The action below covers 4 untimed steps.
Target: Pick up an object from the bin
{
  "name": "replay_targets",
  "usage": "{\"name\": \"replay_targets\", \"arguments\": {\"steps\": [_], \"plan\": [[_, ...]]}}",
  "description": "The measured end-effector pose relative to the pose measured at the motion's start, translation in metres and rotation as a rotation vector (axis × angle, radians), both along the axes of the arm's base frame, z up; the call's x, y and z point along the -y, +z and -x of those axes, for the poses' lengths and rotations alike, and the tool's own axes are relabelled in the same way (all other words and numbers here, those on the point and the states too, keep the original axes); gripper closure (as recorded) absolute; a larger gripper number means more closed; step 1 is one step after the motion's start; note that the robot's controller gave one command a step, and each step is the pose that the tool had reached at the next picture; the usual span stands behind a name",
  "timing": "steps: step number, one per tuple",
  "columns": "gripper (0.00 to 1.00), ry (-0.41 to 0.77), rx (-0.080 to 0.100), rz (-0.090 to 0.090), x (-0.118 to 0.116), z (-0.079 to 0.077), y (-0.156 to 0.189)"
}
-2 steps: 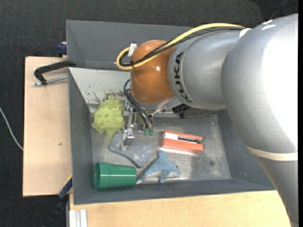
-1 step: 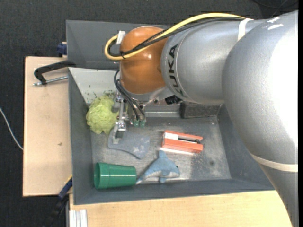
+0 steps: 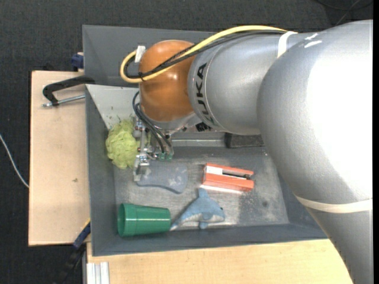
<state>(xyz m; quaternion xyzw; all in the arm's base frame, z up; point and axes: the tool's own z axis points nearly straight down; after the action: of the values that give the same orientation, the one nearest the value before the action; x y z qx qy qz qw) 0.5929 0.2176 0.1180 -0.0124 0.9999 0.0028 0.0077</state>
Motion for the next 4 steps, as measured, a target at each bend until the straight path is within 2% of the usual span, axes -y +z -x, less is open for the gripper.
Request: {"name": "replay_targets", "arguments": {"steps": [1, 2, 3, 4], "plan": [[0.0, -0.085, 0.003, 0.002, 0.003, -0.003, -0.029], [1.0, -0.124, 0.019, 0.005, -0.008, -0.011, -0.034], [1.0, -0.124, 0.018, 0.005, -0.008, -0.011, -0.035], [1.0, -0.118, -0.013, 0.006, -0.008, 0.0, 0.015]]}}
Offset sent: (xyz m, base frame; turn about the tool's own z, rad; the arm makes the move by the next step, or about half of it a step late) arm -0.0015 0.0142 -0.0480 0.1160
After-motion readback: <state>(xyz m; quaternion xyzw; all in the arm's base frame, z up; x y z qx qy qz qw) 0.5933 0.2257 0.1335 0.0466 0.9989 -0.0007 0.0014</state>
